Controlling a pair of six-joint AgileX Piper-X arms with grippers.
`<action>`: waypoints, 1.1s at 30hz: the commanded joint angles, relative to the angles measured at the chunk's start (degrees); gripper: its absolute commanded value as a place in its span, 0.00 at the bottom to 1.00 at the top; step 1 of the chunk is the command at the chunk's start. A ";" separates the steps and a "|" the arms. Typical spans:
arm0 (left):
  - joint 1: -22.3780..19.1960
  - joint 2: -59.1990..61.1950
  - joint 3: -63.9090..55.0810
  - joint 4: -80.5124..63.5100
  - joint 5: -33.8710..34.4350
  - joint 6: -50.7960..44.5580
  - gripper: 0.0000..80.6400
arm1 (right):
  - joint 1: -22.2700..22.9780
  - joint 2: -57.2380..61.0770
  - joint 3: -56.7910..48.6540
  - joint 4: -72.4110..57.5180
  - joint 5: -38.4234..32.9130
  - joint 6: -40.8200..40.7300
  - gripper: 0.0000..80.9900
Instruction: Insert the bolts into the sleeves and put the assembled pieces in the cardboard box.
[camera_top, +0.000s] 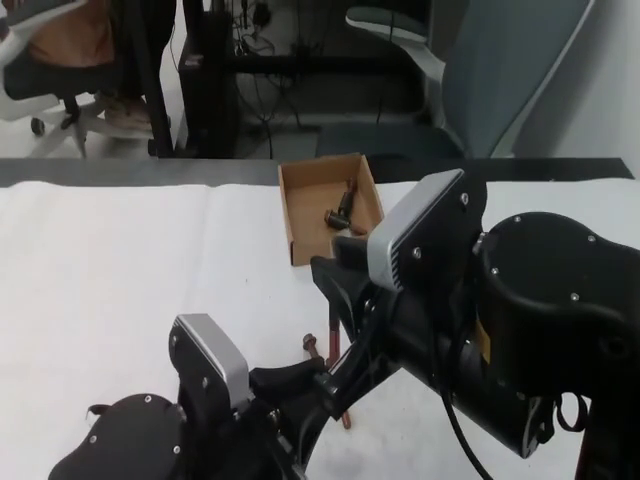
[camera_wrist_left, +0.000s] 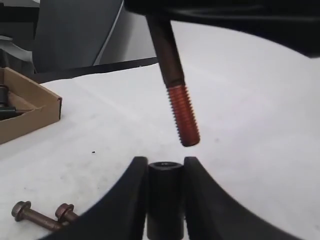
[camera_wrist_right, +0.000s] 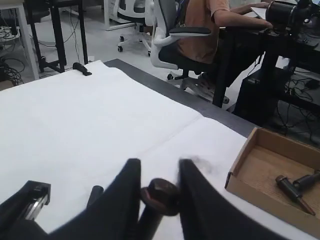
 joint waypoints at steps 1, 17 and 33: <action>-0.14 -0.03 -0.26 -3.18 -0.07 0.30 0.02 | 0.17 0.39 -0.21 -1.11 -0.19 -0.50 0.01; -0.03 -0.03 -0.26 -6.27 0.53 -0.42 0.02 | 0.17 2.68 -0.15 -1.72 -1.00 0.59 0.01; -0.14 -0.03 -0.26 -6.27 5.37 -8.18 0.02 | 0.17 3.61 -0.15 -5.50 0.31 -3.05 0.01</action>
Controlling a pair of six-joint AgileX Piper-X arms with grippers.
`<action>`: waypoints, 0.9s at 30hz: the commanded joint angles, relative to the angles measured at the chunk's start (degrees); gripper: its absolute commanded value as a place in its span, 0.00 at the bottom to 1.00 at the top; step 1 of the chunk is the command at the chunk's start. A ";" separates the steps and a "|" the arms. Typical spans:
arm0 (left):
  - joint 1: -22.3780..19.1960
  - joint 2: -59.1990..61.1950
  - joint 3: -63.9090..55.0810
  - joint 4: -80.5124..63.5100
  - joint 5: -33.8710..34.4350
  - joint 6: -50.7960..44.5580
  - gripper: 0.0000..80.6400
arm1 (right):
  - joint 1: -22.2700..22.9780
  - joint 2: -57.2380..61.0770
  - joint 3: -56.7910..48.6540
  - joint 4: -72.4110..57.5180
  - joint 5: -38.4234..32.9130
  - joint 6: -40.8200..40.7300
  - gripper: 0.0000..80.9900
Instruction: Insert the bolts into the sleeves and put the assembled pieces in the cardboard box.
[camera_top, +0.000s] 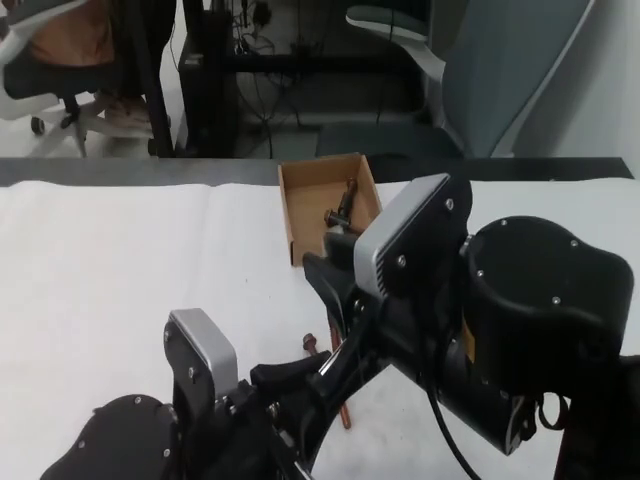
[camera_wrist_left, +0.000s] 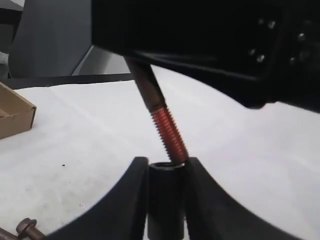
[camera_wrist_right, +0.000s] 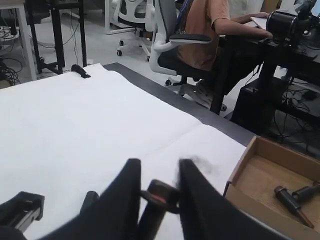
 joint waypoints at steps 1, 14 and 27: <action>-0.09 -0.14 -0.36 -2.11 2.54 -1.52 0.02 | 0.17 0.93 -0.04 -2.59 0.42 -0.46 0.01; 0.10 -0.14 -0.36 -2.02 -2.09 -0.22 0.02 | 1.84 1.61 0.03 -3.12 0.42 -0.24 0.01; 0.10 -0.14 -0.36 -2.33 -4.46 2.78 0.02 | 2.41 1.49 0.29 0.42 2.30 -0.45 0.01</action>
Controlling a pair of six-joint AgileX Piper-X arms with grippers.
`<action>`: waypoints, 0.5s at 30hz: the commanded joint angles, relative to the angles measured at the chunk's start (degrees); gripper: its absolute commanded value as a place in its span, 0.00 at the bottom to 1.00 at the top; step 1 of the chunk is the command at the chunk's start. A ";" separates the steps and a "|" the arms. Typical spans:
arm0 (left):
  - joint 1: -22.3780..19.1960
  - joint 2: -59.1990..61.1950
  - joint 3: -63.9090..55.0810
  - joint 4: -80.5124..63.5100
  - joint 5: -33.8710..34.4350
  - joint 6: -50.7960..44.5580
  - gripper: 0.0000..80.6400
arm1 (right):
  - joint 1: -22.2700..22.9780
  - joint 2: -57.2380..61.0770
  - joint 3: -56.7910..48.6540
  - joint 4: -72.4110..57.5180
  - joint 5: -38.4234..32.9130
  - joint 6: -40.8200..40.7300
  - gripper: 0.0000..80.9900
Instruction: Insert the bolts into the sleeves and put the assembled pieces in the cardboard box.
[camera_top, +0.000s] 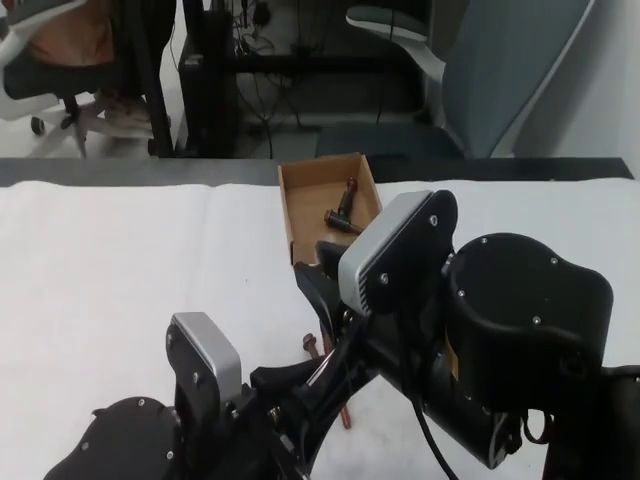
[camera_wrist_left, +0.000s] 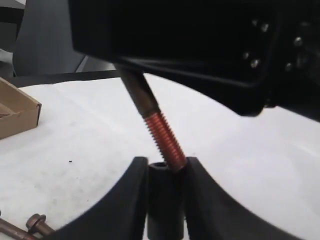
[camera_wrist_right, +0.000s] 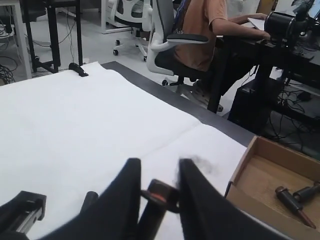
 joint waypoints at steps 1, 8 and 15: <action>0.10 -0.14 -0.36 -3.29 -2.74 0.45 0.02 | 0.52 -0.12 0.18 1.76 -0.19 -0.21 0.01; 0.10 -0.14 -0.36 -5.91 -4.09 4.42 0.02 | 0.52 -1.77 0.62 5.15 -0.33 -0.06 0.01; 0.10 -0.14 -0.36 -6.14 -6.55 4.84 0.02 | 0.52 -7.59 0.71 10.62 -0.21 -0.18 0.01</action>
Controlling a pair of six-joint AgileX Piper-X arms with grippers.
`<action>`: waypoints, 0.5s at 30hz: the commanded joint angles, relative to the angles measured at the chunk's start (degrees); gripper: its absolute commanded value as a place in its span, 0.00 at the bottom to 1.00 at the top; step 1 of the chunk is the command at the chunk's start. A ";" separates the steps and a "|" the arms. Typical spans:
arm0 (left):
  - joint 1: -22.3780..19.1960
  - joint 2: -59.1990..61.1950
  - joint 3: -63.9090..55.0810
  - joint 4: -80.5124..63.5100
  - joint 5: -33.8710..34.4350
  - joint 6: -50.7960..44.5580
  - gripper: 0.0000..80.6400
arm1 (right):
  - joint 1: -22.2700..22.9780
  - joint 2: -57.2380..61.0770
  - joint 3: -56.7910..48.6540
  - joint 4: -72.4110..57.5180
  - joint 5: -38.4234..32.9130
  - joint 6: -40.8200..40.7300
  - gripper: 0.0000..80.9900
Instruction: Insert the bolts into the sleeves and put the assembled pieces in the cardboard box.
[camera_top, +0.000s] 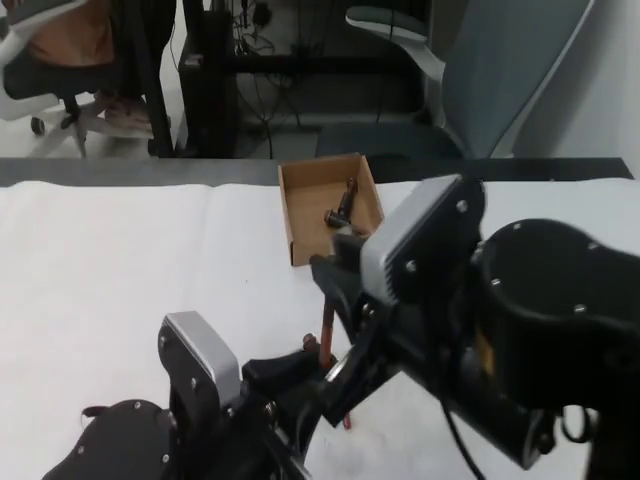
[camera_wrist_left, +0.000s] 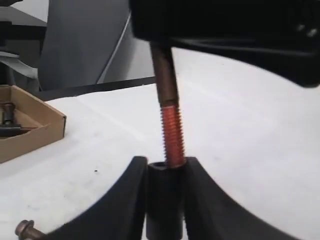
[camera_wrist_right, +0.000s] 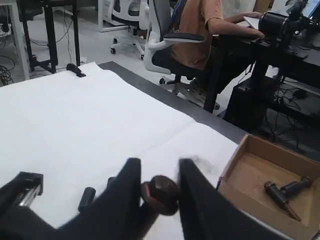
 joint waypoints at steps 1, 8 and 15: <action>0.19 -0.14 -0.67 -4.54 -1.96 -0.07 0.02 | 0.39 -1.68 0.61 3.82 -0.87 -0.42 0.01; 0.19 -0.14 -0.67 -4.54 -2.87 -0.06 0.02 | 3.62 -2.24 0.61 5.08 -0.50 1.18 0.01; 0.19 -0.14 -0.67 -3.43 2.86 -0.18 0.02 | 2.93 -2.24 0.61 3.10 2.64 -3.47 0.01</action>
